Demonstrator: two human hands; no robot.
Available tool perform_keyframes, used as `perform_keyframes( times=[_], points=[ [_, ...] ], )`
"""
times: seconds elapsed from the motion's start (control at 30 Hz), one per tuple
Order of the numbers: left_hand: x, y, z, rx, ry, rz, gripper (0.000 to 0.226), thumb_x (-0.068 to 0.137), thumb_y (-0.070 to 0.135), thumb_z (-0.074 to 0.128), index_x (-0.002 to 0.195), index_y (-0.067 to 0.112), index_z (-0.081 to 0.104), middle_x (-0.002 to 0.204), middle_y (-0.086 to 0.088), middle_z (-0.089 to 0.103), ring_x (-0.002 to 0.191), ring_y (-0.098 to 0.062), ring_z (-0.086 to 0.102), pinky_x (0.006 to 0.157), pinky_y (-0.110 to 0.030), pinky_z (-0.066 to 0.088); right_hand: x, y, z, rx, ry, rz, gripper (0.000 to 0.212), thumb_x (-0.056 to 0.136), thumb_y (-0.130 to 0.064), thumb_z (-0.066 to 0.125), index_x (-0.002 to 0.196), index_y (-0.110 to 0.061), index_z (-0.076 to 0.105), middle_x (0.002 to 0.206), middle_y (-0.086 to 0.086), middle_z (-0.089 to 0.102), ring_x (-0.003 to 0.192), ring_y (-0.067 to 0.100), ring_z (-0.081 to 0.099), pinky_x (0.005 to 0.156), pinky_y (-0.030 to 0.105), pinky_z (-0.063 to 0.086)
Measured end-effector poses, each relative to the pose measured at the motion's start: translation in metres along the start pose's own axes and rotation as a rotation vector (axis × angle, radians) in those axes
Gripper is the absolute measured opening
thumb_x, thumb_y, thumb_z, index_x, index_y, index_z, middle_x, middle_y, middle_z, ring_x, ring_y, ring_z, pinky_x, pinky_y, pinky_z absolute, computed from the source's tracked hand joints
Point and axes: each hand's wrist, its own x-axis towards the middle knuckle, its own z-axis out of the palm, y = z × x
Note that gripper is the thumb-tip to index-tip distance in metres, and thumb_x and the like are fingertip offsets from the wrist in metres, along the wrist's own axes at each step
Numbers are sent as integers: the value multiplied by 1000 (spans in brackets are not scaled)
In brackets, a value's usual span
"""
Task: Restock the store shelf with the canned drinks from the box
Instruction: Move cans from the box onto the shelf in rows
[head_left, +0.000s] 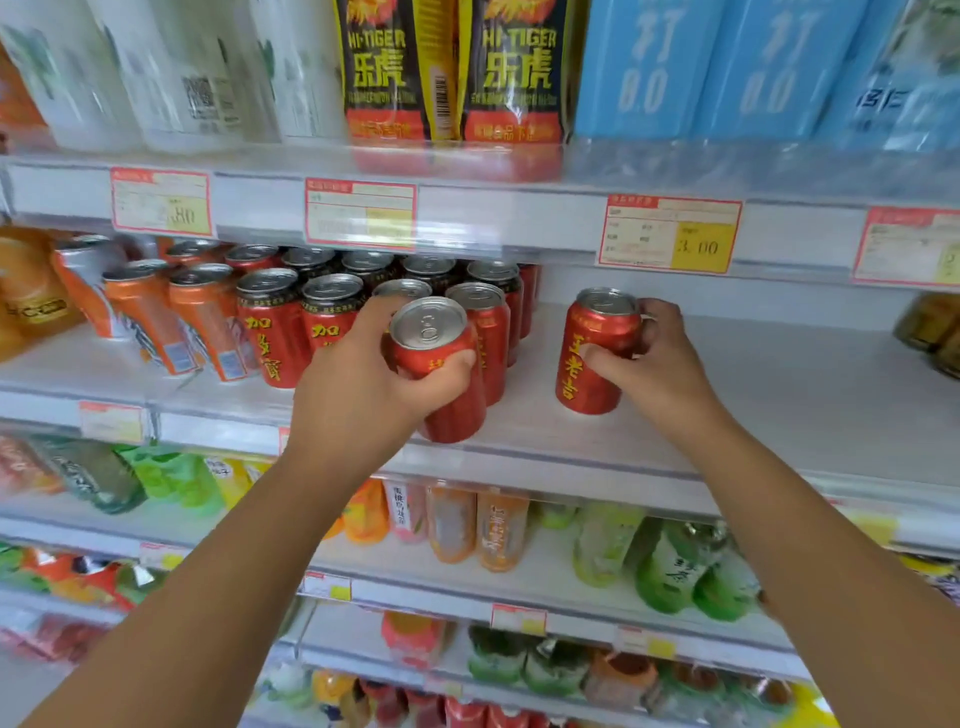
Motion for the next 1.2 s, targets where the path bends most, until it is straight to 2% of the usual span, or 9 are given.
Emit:
perform_keyframes(
  times=[0.1,0.3,0.43,0.53,0.67,0.77,0.9,1.03,1.2],
  points=[
    [3,3,3,30,2,-8,61,65,70,58,117,38,53,83,15,68,88,-16,66,76,-31,51,3,-2,4,26,-34,19,63,78,-28,76,124,-30,34,119,-3,60,105,13,58,83,26,41],
    [-2,-3,16,-7,57,29,69,71,75,51,128,36,46,89,9,70,86,-19,66,75,-36,53,2,2,5,-65,-86,11,90,75,-33,80,144,-32,23,119,-7,50,105,12,51,86,28,39],
    [-3,-9,24,-141,60,36,63,77,69,60,129,37,46,105,13,67,97,-12,64,84,-34,53,19,3,7,-99,-92,12,89,76,-32,80,145,-35,26,119,-5,52,107,13,52,88,30,41],
    [-3,-12,28,-203,79,51,61,76,69,59,127,39,46,110,17,64,101,-7,62,87,-33,52,44,6,10,-130,-98,12,91,75,-32,81,147,-33,25,128,4,56,114,20,56,97,36,45],
    [-3,-15,33,-211,98,53,66,72,76,53,128,42,43,111,21,63,103,-6,61,88,-35,51,79,15,15,-170,-66,33,85,77,-30,79,145,-18,29,136,10,51,122,26,53,101,42,46],
    [-4,-17,35,-223,98,61,71,70,77,53,131,44,39,112,23,61,105,-4,60,90,-35,51,103,23,22,-199,-37,22,73,81,-33,76,137,-11,34,138,11,49,124,27,51,98,37,45],
    [-5,-19,39,-259,81,67,78,71,75,55,137,39,34,120,23,58,108,-2,59,94,-36,50,130,31,29,-213,-41,4,71,83,-39,72,139,-15,36,136,12,53,120,29,55,101,45,47],
    [-4,-21,39,-292,68,62,78,72,73,56,138,39,33,119,23,60,109,0,59,97,-38,48,148,34,35,-183,-38,-1,71,83,-40,72,141,-18,38,138,8,52,118,27,57,98,45,50],
    [-4,-20,38,-365,30,42,75,74,67,59,139,38,34,119,24,59,107,6,58,94,-28,48,160,40,46,-229,6,-13,71,86,-43,67,144,-17,35,143,8,49,127,29,50,105,41,42]
  ],
)
